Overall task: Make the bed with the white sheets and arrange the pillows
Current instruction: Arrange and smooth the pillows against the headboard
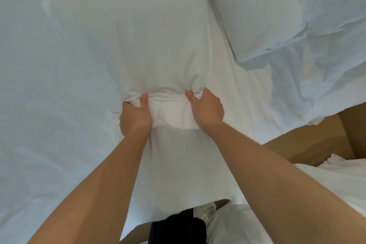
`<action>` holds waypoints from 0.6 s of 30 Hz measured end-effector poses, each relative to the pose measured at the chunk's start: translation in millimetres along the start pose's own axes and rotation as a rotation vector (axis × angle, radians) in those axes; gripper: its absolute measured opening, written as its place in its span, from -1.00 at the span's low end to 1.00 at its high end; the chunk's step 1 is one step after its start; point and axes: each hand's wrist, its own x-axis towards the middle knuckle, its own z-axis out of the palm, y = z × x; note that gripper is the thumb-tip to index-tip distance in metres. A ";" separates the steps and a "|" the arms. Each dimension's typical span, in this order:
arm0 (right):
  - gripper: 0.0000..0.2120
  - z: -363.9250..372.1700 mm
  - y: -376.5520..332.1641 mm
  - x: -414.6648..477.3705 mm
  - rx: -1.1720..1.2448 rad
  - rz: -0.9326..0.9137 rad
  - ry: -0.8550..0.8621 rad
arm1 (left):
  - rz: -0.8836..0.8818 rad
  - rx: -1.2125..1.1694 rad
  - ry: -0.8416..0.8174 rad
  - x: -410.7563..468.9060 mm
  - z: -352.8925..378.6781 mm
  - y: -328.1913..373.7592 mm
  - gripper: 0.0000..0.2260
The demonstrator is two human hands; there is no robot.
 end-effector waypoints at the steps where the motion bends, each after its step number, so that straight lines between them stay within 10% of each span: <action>1: -0.52 -8.5 -1.9 -9.1 -0.006 -0.040 -0.008 | 0.033 -0.017 0.015 -4.9 -13.6 -1.4 -0.44; 18: -0.59 -246.2 60.1 -358.2 0.515 -0.272 0.413 | 0.565 -0.470 0.040 -347.6 -199.7 -0.6 -0.61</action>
